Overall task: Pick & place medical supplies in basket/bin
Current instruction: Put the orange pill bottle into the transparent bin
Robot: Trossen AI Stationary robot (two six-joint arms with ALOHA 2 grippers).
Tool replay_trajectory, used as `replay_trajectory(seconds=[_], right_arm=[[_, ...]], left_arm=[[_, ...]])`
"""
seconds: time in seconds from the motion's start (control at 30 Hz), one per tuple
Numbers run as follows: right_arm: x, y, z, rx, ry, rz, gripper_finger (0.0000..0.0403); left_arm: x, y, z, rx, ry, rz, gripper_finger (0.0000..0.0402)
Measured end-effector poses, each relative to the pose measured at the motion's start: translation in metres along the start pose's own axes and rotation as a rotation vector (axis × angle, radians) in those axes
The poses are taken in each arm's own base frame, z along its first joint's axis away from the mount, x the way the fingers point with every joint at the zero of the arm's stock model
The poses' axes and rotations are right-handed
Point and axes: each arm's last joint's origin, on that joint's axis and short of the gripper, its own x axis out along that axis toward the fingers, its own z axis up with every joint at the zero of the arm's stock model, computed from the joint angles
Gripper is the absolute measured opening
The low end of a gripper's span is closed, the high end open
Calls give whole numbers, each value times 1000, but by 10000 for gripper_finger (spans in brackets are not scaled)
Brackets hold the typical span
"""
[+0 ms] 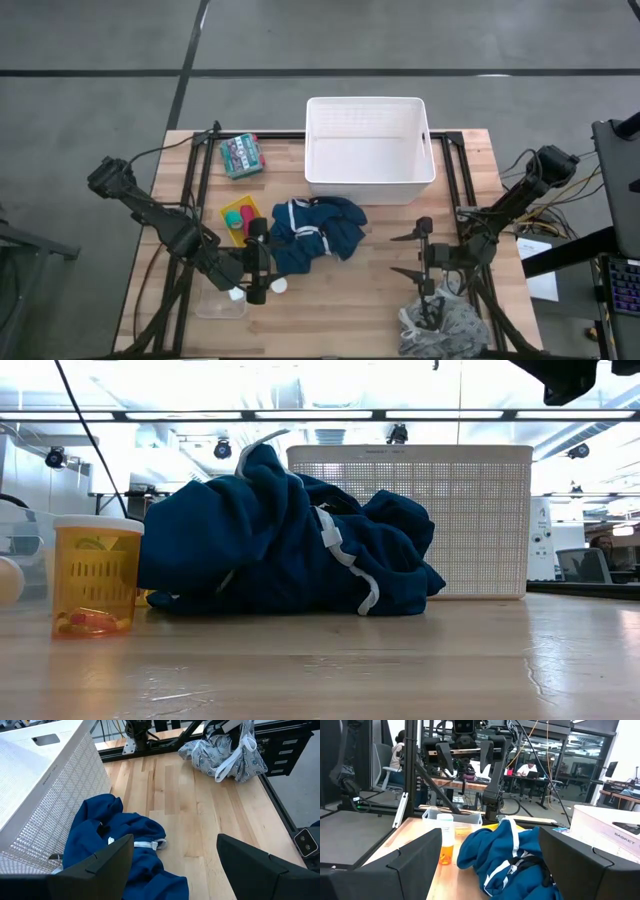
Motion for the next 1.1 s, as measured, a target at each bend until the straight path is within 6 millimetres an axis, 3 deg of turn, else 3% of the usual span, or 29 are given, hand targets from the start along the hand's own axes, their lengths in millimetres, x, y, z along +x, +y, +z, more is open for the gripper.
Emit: replay_trajectory(seconds=[0.8, 1.1], right_arm=[[0, 0, 0, 0, 0, -1, 327], [0, 0, 0, 0, 0, -1, 327]], left_arm=[[0, 0, 1, -30, -5, -10, 291], [0, -2, -9, -103, 134, -137, 291]])
